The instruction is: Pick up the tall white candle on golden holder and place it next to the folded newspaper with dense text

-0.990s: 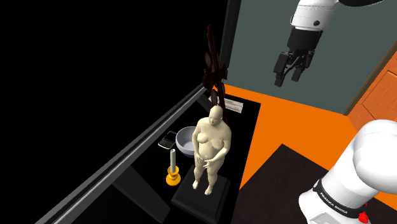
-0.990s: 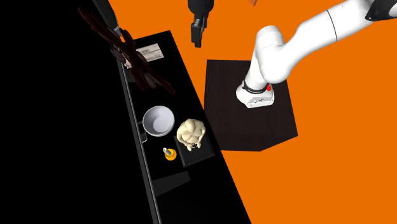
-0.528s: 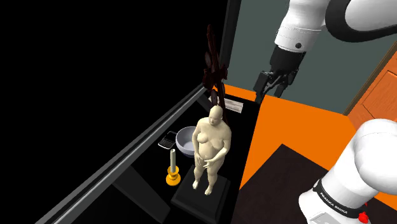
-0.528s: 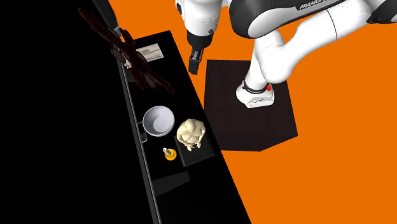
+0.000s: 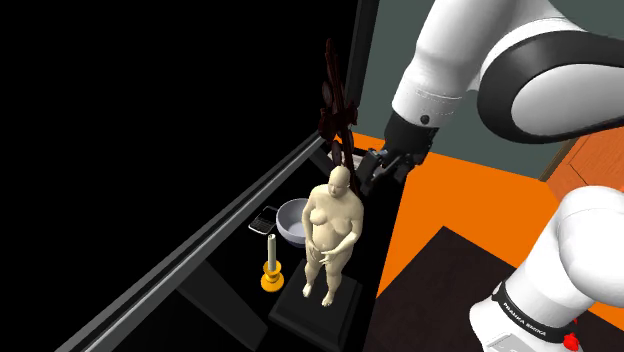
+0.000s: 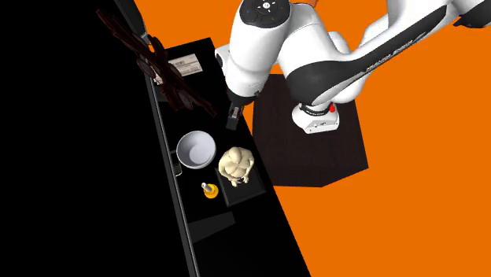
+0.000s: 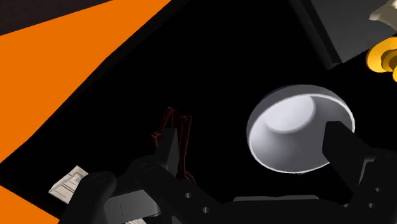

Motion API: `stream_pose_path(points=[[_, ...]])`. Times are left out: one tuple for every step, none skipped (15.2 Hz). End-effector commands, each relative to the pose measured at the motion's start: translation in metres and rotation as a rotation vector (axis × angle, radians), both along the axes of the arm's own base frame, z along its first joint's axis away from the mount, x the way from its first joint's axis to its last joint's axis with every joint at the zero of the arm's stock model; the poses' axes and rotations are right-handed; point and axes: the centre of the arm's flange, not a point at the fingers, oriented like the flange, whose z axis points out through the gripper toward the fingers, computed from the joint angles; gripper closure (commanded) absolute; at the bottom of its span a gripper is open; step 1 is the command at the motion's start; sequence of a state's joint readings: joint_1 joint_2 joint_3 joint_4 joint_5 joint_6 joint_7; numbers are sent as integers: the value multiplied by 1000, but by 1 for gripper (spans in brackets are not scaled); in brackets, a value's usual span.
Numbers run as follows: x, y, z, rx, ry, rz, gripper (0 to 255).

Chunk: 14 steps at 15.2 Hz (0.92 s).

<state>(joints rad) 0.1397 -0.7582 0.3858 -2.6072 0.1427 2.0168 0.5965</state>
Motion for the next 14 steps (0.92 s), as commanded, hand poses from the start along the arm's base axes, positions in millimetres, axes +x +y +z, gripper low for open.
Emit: stream_pose_path(points=[[1, 23, -16, -2, -28, 0, 0], [2, 35, -23, -4, -41, 0, 0], [3, 46, -30, -6, -54, 0, 0], [4, 58, -37, -8, -67, 0, 0], [5, 69, -43, -10, -80, 0, 0], [7, 81, -50, -12, -92, 0, 0], [8, 92, -57, -14, -105, 0, 0], [10, 104, -63, -16, -118, 0, 0], [12, 115, -70, -18, -131, 0, 0], [13, 127, -77, -20, -144, -1, 0], [15, 138, -84, -22, -157, -1, 0], [17, 149, -90, -24, -170, -1, 0], [19, 161, -97, -26, -183, -1, 0], [21, 172, -104, -28, -196, -1, 0]])
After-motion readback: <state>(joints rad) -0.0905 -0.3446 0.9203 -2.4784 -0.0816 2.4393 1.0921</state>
